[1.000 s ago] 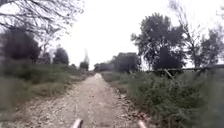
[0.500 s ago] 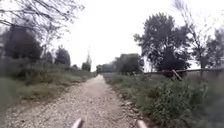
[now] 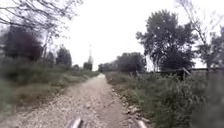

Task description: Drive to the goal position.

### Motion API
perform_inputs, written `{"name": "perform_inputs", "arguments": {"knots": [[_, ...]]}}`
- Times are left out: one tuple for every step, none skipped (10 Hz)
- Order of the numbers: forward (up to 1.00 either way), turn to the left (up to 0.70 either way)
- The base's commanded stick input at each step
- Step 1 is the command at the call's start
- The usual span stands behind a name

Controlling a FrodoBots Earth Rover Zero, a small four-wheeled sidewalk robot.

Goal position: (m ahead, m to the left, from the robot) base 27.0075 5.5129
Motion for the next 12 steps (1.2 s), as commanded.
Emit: {"name": "perform_inputs", "arguments": {"knots": [[0.7,0.0],[0.7,0.0],[0.7,0.0],[0.7,0.0],[0.7,0.0],[0.7,0.0],[0.7,0.0],[0.7,0.0],[0.7,0.0],[0.7,0.0],[0.7,0.0],[0.7,0.0]]}}
